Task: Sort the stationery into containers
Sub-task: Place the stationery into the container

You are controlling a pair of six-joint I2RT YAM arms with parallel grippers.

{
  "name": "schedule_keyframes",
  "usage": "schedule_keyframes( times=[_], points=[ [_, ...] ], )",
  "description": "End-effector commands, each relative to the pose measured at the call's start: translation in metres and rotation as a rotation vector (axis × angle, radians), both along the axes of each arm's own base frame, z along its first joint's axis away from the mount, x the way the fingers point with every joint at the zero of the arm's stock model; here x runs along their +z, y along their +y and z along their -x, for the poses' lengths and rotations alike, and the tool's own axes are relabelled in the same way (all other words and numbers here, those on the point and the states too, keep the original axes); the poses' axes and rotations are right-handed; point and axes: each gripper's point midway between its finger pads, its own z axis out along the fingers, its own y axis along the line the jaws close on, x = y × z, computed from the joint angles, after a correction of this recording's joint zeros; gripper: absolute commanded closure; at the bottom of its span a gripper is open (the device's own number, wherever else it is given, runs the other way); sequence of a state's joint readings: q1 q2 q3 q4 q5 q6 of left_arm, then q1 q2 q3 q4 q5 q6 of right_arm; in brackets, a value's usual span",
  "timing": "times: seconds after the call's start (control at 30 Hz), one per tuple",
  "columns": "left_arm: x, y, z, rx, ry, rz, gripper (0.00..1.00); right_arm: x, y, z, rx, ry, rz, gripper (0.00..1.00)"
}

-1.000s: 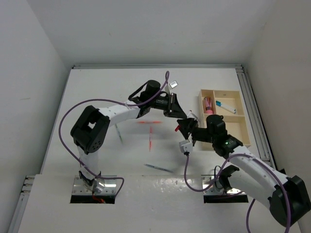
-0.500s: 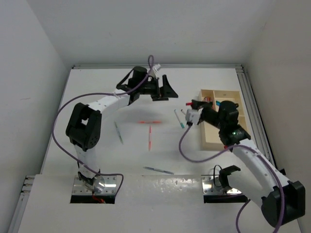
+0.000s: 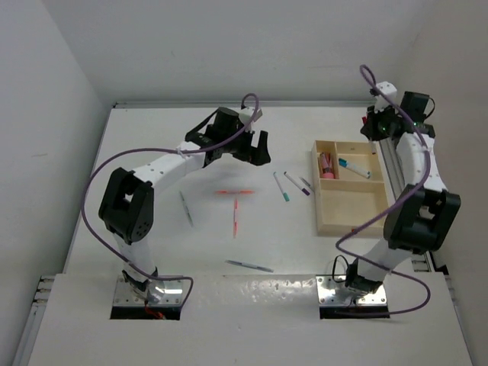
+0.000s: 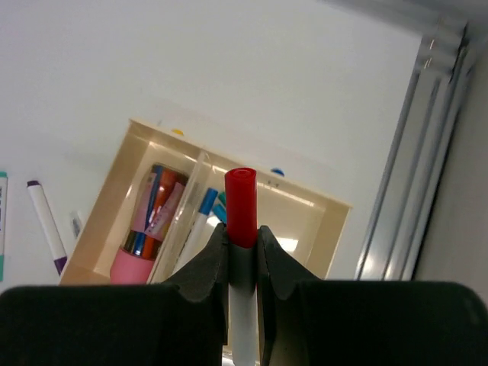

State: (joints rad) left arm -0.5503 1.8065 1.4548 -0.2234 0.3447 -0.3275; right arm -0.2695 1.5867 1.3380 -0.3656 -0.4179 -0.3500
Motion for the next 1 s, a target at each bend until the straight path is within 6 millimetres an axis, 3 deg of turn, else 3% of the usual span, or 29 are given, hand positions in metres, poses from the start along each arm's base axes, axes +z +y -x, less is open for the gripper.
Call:
schedule_keyframes(
  times=[0.0, 0.2, 0.53, 0.57, 0.6, 0.67, 0.7, 0.83, 0.97],
  points=[
    [0.025, 0.011, -0.003, -0.025, -0.152, -0.048, 0.00, -0.030, -0.004, 0.020, -0.130, 0.256, -0.244, 1.00],
    [0.016, 0.009, -0.002, -0.051, -0.221, -0.114, 0.00, -0.073, -0.006, 0.005, -0.172, 0.337, -0.303, 1.00],
    [-0.015, 0.009, 0.000, 0.075, -0.144, -0.180, 0.00, -0.133, -0.005, -0.006, -0.257, 0.446, -0.285, 0.99],
    [-0.018, 0.008, -0.001, 0.083, -0.138, -0.187, 0.00, -0.136, -0.006, -0.007, -0.268, 0.454, -0.291, 0.93],
    [-0.023, 0.003, 0.004, 0.078, -0.115, -0.192, 0.00, -0.143, -0.007, -0.006, -0.274, 0.470, -0.291, 0.77],
    [-0.033, -0.005, 0.006, 0.076, -0.080, -0.198, 0.00, -0.145, -0.006, -0.008, -0.287, 0.487, -0.302, 0.65],
    [-0.036, -0.012, 0.009, 0.078, -0.064, -0.189, 0.00, -0.144, -0.006, -0.009, -0.289, 0.488, -0.304, 0.51],
    [-0.058, -0.033, 0.015, 0.082, -0.005, -0.155, 0.00, -0.141, -0.004, -0.008, -0.287, 0.491, -0.305, 0.39],
    [-0.064, -0.055, 0.006, 0.126, 0.019, -0.158, 0.15, -0.123, -0.002, -0.003, -0.312, 0.471, -0.360, 0.37]
  ],
)
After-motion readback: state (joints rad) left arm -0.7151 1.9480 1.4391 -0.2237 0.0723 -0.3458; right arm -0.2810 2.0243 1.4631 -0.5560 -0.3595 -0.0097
